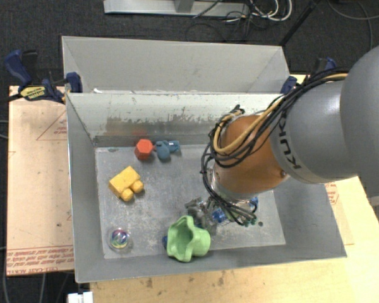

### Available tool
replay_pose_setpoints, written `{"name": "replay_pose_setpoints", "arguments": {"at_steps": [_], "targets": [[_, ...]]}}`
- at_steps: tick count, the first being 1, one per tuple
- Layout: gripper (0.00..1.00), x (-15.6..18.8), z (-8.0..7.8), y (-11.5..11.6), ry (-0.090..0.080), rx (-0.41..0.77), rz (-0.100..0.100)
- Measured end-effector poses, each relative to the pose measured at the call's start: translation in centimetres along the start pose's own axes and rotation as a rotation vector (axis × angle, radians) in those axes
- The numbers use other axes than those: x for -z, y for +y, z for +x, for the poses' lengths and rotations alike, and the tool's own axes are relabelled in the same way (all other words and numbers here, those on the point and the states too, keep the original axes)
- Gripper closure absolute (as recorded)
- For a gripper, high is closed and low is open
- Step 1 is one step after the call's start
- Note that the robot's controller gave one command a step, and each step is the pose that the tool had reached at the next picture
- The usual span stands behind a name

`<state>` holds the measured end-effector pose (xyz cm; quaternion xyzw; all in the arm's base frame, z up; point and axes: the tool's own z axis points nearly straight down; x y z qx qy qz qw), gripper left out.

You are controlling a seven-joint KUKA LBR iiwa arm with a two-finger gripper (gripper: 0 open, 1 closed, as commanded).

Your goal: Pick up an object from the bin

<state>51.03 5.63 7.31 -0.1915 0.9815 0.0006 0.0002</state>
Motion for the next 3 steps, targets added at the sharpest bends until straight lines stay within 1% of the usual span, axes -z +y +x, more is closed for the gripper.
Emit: {"name": "replay_pose_setpoints", "arguments": {"at_steps": [1, 2, 3], "targets": [[1.00, 4.8, 1.2, 3.0, -0.002, -0.069, -0.001], [0.00, 4.6, 1.3, 2.9, -0.001, -0.070, 0.000], [0.00, -0.6, -3.0, 0.6, -0.002, -0.018, 0.001]]}}
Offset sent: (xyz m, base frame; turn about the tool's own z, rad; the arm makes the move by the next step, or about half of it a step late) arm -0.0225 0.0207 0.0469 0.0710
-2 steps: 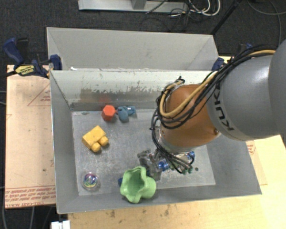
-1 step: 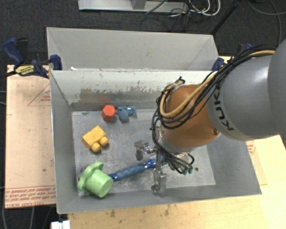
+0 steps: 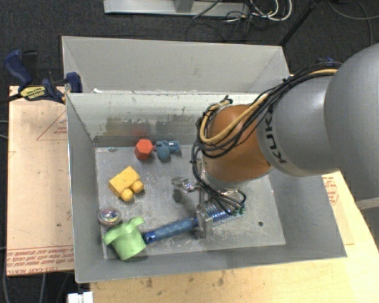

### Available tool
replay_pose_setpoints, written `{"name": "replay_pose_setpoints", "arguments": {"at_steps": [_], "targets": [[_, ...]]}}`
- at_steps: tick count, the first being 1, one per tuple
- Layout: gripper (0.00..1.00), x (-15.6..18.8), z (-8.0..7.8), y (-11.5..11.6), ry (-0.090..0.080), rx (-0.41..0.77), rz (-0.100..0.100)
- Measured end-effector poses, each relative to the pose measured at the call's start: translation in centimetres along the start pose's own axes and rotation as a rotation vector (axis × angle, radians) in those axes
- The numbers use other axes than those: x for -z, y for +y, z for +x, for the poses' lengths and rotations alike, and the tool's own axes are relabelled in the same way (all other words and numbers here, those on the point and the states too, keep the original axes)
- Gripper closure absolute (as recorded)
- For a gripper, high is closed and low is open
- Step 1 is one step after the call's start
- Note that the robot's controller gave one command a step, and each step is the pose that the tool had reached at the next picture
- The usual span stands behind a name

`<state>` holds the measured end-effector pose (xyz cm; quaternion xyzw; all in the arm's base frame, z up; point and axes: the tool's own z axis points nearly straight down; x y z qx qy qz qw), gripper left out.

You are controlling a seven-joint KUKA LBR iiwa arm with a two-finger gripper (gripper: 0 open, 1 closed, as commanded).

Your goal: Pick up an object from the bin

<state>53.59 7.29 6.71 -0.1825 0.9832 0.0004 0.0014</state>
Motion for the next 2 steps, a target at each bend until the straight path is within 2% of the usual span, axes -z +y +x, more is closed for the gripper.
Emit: {"name": "replay_pose_setpoints", "arguments": {"at_steps": [1, 2], "targets": [[1.00, 0.3, 0.1, 0.1, 0.002, 0.000, -0.001], [1.00, 17.3, 3.0, 1.7, -0.005, -0.020, 0.002]]}}
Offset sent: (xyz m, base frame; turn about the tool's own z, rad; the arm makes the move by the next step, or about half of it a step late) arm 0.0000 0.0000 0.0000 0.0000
